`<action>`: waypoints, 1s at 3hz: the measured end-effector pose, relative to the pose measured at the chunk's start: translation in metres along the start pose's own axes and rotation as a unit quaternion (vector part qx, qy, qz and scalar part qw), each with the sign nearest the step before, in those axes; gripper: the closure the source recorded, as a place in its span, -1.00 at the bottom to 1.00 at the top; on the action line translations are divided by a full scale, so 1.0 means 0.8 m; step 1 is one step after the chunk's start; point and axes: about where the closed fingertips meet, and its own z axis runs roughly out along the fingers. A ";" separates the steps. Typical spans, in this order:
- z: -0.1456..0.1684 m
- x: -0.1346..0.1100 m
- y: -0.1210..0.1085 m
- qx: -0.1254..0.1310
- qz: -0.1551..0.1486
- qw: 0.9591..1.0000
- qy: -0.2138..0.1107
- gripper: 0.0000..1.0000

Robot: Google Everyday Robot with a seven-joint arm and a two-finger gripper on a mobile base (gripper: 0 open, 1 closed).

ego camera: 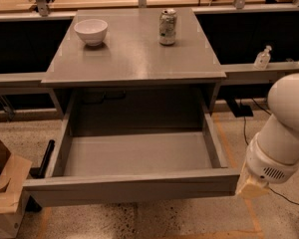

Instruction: Close top drawer

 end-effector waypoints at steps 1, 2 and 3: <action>0.007 0.003 0.005 -0.007 -0.002 1.000 0.005 1.00; 0.031 -0.002 0.011 -0.021 -0.013 1.000 -0.003 1.00; 0.090 0.002 0.017 -0.055 0.010 0.998 -0.020 1.00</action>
Offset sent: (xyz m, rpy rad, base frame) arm -0.0157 0.0176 -0.0559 0.0593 0.0750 0.0588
